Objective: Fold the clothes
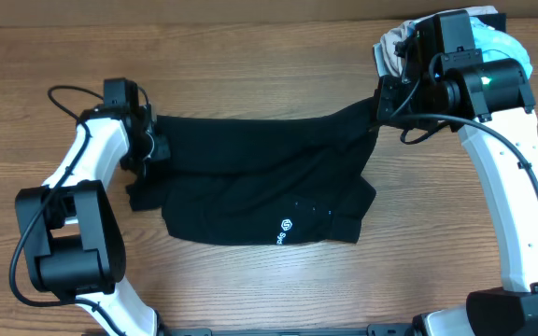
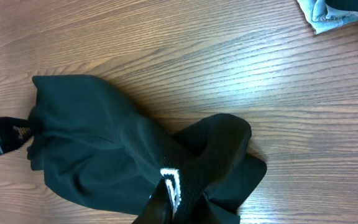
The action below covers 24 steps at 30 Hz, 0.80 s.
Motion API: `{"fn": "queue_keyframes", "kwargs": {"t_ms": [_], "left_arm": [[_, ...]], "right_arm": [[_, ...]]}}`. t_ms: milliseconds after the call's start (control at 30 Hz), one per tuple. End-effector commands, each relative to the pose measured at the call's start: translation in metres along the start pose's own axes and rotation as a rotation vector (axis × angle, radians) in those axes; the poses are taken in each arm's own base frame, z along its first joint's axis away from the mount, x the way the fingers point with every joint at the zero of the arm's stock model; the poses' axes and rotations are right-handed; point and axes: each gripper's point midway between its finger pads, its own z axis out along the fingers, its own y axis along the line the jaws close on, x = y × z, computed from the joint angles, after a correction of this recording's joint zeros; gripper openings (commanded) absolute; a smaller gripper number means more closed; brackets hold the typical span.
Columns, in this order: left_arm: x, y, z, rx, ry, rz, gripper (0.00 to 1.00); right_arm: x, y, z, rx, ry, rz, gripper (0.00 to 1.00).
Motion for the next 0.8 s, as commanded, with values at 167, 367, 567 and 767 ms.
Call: {"fn": "queue_keyframes", "kwargs": {"t_ms": [167, 367, 567, 767], "left_arm": [[-0.023, -0.008, -0.020, 0.019, -0.052, 0.005, 0.04], [-0.016, -0.005, -0.020, 0.004, -0.025, 0.006, 0.14], [0.007, 0.005, -0.010, -0.039, 0.044, -0.004, 0.43], [0.012, 0.007, 0.000, -0.036, 0.044, -0.012, 0.49]], "right_arm": [[-0.003, 0.000, -0.009, 0.004, -0.036, -0.008, 0.04], [-0.003, 0.000, -0.009, 0.004, -0.036, -0.008, 0.04], [-0.003, 0.000, -0.009, 0.004, -0.036, -0.008, 0.04], [-0.003, 0.000, -0.009, 0.004, -0.036, -0.008, 0.04]]}}
